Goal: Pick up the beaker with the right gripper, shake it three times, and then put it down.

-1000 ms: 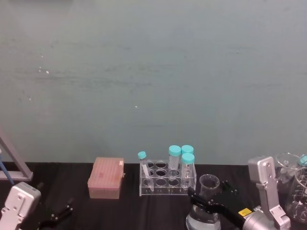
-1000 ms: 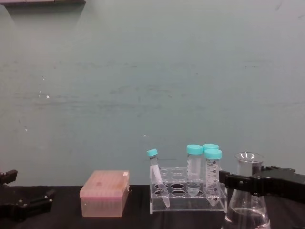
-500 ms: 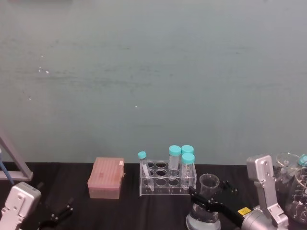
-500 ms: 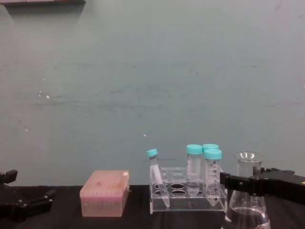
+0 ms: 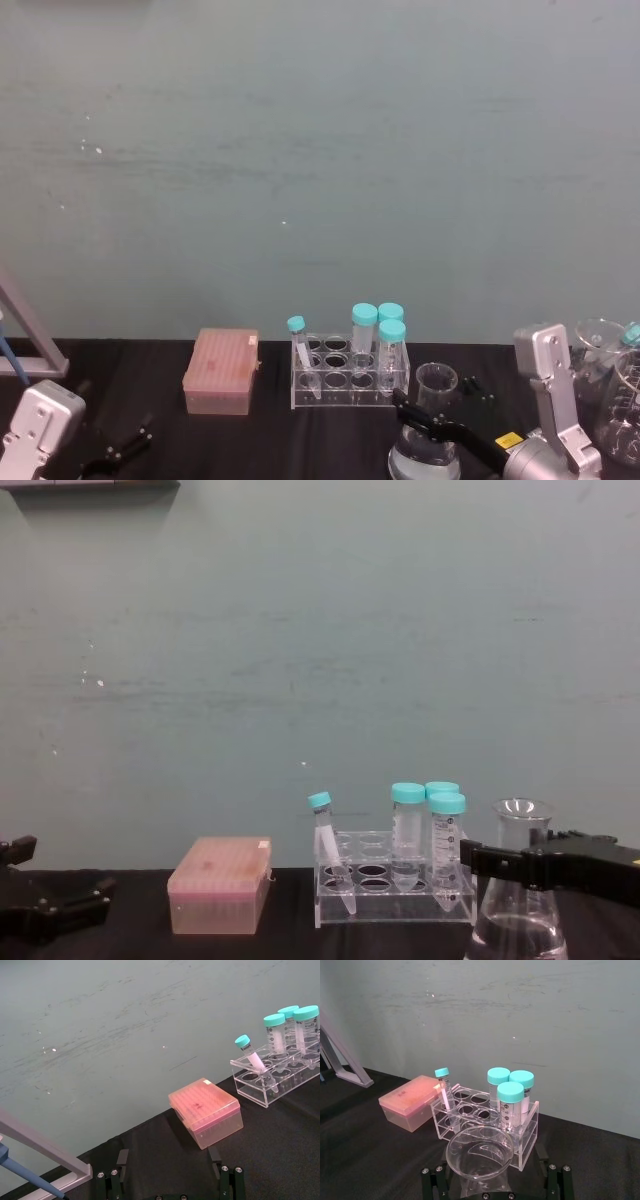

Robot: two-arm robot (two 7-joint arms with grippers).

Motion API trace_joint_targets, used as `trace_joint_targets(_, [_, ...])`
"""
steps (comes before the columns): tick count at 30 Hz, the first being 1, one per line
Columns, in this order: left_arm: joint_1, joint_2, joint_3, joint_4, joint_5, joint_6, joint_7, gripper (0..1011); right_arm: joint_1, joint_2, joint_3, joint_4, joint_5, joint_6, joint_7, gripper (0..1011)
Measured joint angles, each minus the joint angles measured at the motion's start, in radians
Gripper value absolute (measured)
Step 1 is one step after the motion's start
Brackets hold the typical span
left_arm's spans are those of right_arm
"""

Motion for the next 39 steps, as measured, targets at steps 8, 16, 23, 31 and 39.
trace_joint_targets(8, [0.0, 0.0, 0.0, 0.0, 0.0, 0.0, 0.0, 1000, -0.001, 0.001, -0.001, -0.001, 0.001, -0.001, 0.001, 1000])
trace_joint_targets(16, [0.0, 0.0, 0.0, 0.0, 0.0, 0.0, 0.0, 1000, -0.001, 0.001, -0.001, -0.002, 0.001, -0.002, 0.002, 993])
trace_joint_targets(23, [0.0, 0.0, 0.0, 0.0, 0.0, 0.0, 0.0, 1000, -0.001, 0.001, -0.001, -0.002, 0.002, -0.002, 0.002, 844])
trace_joint_targets(31, [0.0, 0.0, 0.0, 0.0, 0.0, 0.0, 0.0, 1000, -0.001, 0.001, -0.001, -0.002, 0.002, -0.002, 0.003, 603])
trace_joint_targets(39, [0.0, 0.0, 0.0, 0.0, 0.0, 0.0, 0.0, 1000, -0.001, 0.001, -0.001, -0.002, 0.002, -0.002, 0.003, 452])
